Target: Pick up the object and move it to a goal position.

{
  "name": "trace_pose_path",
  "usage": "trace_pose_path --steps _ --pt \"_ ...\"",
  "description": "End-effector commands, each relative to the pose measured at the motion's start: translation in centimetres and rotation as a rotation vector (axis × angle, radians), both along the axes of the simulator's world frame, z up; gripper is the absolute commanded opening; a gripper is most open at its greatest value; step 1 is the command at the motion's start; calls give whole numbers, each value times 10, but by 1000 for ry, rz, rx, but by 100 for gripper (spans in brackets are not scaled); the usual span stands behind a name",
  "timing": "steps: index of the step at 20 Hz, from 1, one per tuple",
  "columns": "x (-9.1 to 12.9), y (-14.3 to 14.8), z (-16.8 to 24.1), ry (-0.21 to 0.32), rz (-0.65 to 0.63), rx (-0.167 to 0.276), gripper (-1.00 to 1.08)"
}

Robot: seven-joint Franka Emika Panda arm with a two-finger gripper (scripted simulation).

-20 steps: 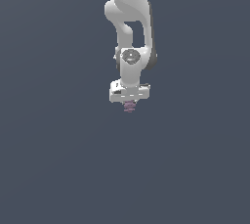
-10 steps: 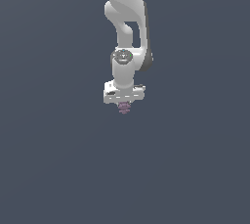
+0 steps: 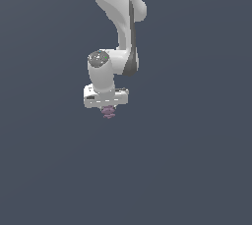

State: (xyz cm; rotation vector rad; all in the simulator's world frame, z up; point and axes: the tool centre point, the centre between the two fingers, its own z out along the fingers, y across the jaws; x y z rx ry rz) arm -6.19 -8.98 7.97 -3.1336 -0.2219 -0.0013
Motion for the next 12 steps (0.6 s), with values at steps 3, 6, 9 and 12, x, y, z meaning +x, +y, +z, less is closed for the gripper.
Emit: trace_pose_path --steps 3,6,9,12 --pt "20 -46 10 0 1 0 -100" --pt "32 -73 15 0 1 0 -100" --pt "42 -93 19 0 1 0 -100" --pt "50 -108 22 1 1 0 -100"
